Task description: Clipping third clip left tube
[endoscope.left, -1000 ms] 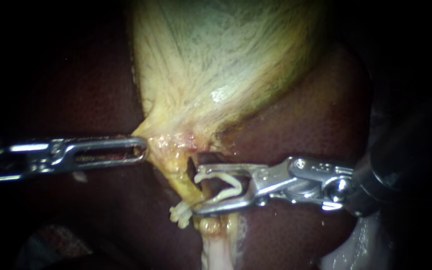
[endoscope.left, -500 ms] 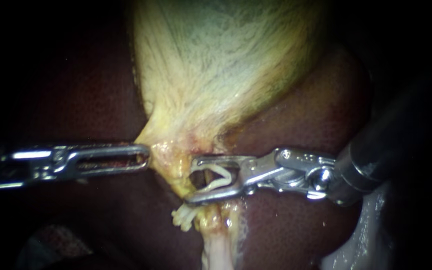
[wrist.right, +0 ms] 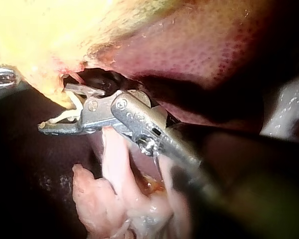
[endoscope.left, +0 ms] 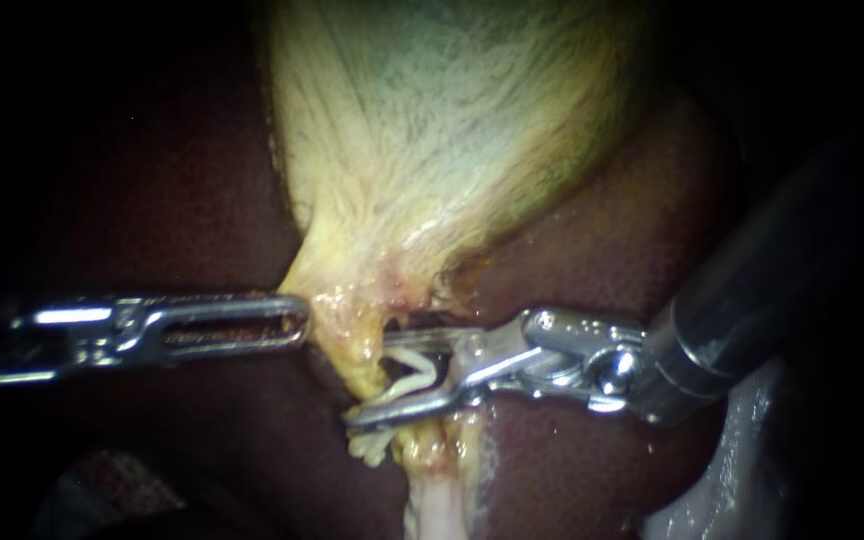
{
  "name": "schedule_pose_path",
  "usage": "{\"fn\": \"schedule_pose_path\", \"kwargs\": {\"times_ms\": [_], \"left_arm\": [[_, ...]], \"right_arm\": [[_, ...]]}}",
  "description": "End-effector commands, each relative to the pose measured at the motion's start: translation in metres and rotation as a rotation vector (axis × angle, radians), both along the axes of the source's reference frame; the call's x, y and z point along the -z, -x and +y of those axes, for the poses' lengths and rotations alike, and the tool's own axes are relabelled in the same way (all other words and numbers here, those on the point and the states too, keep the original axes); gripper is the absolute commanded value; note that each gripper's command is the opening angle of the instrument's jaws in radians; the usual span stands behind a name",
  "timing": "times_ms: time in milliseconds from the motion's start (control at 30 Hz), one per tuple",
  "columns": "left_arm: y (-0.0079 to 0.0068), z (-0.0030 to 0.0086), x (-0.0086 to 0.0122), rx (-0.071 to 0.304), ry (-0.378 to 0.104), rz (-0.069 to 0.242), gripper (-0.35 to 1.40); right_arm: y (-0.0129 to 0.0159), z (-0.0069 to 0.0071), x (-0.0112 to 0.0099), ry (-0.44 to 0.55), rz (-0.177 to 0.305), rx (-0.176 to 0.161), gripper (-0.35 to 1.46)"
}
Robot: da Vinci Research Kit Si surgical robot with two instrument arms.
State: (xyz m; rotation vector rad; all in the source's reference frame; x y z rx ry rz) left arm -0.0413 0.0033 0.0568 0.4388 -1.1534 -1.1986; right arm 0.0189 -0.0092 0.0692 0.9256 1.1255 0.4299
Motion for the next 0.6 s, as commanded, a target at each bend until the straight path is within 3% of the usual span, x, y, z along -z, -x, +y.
{"fn": "schedule_pose_path", "kwargs": {"times_ms": [33,300,600], "left_arm": [[0.0000,0.0000,0.0000,0.001,0.000,0.001,-0.35],[0.0004,-0.0001,-0.0002,-0.004,-0.002,0.005,-0.35],[0.0006,-0.0002,-0.0003,-0.007,-0.003,0.006,-0.35]], "right_arm": [[-0.0001,-0.0002,-0.0001,-0.005,-0.002,0.002,0.52],[-0.0012,-0.0006,-0.0006,-0.018,0.007,0.015,0.52],[-0.0011,0.0006,0.0002,-0.040,0.053,-0.011,0.52]]}}
